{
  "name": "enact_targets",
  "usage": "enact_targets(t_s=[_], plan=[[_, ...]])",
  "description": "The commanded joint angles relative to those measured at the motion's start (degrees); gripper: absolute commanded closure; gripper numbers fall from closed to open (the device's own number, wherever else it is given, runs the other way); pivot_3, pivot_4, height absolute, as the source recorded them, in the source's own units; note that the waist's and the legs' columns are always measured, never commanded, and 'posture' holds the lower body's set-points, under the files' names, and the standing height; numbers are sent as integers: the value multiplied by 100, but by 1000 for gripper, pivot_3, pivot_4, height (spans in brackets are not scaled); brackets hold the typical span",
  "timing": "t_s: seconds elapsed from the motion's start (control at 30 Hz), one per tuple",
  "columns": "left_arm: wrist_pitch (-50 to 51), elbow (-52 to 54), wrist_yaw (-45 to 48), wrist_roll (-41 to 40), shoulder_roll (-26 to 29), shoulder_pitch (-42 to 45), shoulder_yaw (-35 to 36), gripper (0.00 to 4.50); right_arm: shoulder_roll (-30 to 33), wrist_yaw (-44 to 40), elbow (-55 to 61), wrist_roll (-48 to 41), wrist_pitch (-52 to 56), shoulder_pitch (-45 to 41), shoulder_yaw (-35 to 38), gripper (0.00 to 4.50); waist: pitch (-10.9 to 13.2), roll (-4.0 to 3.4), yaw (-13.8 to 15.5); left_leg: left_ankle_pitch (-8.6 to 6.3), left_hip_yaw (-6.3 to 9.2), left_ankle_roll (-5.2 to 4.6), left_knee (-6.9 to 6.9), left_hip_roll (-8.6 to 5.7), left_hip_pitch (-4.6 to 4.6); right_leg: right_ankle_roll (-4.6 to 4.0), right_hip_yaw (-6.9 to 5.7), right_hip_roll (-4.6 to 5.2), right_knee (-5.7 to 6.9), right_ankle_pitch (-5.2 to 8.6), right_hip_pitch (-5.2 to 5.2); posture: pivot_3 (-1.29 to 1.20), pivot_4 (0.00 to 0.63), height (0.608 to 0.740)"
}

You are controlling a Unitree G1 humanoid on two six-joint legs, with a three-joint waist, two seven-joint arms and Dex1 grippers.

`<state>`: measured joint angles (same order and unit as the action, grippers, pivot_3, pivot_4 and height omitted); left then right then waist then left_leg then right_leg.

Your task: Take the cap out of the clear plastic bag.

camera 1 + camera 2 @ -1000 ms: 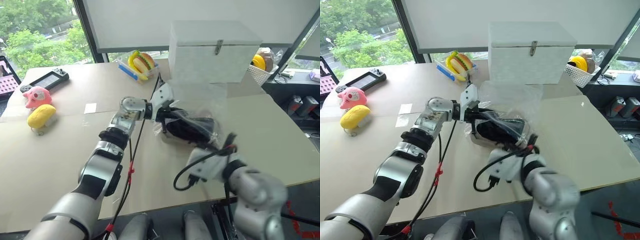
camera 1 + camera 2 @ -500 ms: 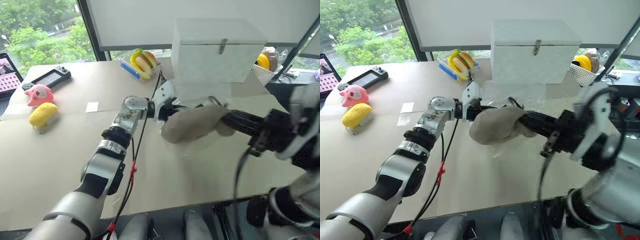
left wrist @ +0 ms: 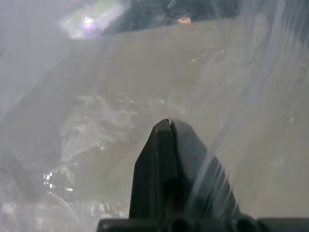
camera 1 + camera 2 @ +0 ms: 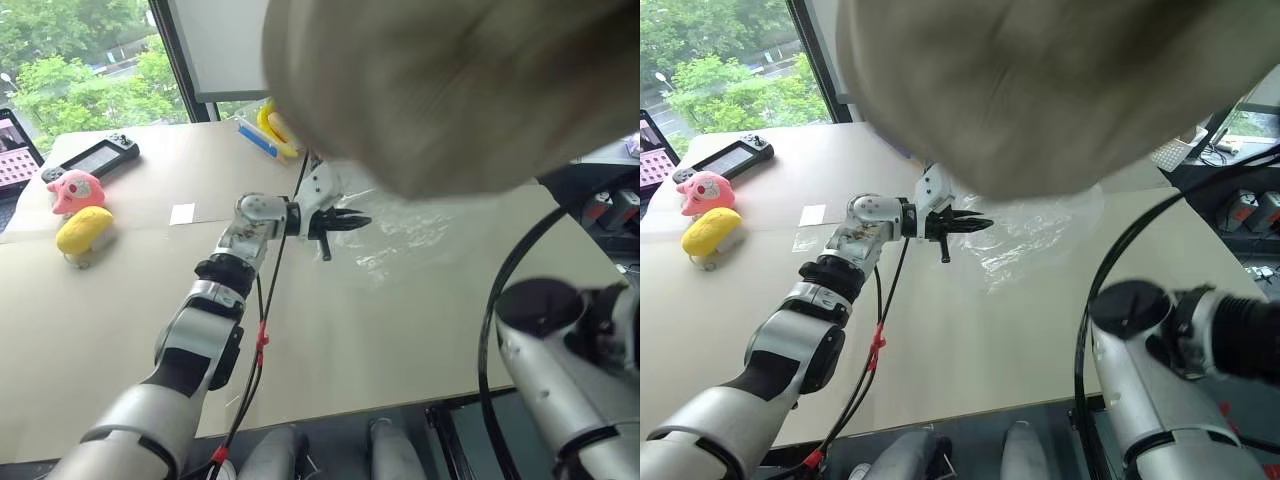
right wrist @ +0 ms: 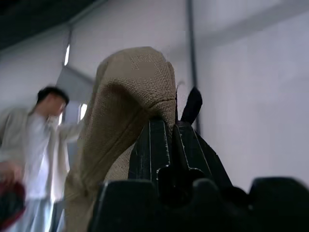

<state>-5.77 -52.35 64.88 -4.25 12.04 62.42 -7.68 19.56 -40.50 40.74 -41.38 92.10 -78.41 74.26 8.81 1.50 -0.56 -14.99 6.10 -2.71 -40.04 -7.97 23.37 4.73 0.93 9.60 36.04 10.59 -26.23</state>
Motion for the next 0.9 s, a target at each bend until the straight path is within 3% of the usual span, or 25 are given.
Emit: enact_targets(t_s=[0.03,0.2,0.3,0.43,0.53,0.9], plan=[[-472,252,-417,132,296,-50,156,4500,-26,1283,-8,-586,40,338,100,4467,0,0,-17,0,1,0,0,0,-1,0,-1,-1,1,0,1,0,150,737],[-1606,696,-1631,667,939,-610,260,4500,17,1665,837,-781,-67,2191,-1271,4467,-4,-7,-47,1,-5,0,5,5,-5,-2,8,-1,5,-1,-1,0,150,737],[-1984,1228,-1991,772,1318,-1108,382,4500,329,1750,1113,-390,-952,3214,-2371,4467,-8,-16,-46,3,-11,2,8,5,-9,-2,15,-2,7,-1,-2,0,150,737],[-2410,1687,-2196,946,1840,-1751,413,4500,1759,1617,1172,1455,-3314,4797,-4753,4467,-8,-17,-41,1,-15,0,6,-5,-7,-1,12,-1,0,-1,-3,0,150,737],[-2631,1849,-2607,1286,2183,-2154,390,4500,2670,1454,876,2750,-5050,5526,-6175,4467,-8,-16,-47,1,-33,0,8,-4,-22,0,2,-3,-2,0,0,0,150,737],[-2777,2037,-4474,2606,2917,-3192,371,4500,3532,1639,-256,6154,-8779,6445,-8381,4467,-6,-13,-33,2,-45,1,16,3,-46,0,-2,-5,-25,0,15,0,150,737]])
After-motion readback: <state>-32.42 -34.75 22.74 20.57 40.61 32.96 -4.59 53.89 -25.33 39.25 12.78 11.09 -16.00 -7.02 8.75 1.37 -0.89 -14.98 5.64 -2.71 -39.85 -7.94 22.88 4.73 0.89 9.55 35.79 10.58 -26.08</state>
